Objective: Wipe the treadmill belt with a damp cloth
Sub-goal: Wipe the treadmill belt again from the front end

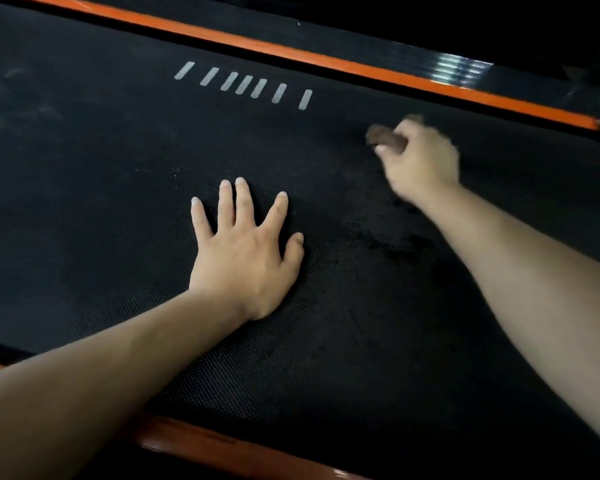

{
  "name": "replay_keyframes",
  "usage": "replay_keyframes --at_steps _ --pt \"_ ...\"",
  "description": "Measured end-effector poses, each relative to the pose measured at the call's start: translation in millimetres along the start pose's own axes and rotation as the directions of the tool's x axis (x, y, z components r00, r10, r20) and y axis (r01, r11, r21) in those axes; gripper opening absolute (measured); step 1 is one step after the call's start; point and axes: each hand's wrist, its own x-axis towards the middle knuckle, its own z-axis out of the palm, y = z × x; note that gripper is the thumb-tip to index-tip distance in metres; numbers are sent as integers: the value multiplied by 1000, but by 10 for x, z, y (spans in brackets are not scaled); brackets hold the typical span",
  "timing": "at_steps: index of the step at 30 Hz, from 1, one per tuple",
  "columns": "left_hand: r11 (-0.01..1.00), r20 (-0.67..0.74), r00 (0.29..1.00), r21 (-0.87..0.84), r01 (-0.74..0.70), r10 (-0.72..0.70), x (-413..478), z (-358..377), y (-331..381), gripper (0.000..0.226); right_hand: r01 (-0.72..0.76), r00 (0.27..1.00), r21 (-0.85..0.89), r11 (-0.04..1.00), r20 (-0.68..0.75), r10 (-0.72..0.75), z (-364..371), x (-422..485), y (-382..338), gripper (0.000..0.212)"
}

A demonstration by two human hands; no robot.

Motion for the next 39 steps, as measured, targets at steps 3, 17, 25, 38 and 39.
replay_keyframes --at_steps 3,17,25,38,39 --pt "1000 1 1000 9 9 -9 -1 -7 1 76 175 969 130 976 153 -194 -79 -492 -143 21" --pt "1000 7 1000 10 11 -11 3 -18 14 74 321 925 99 942 180 -334 -245 -932 -232 20" --pt "1000 7 1000 -11 3 -3 0 -15 -1 67 132 983 107 985 112 -144 -234 -1167 -370 24" --pt "989 47 996 -125 -74 80 -271 -151 -353 60 209 944 258 943 199 -264 -425 -1889 -488 23" --pt "991 27 996 -101 -83 87 -320 -117 -379 60 254 912 289 923 247 -328 -492 -2031 -501 24"
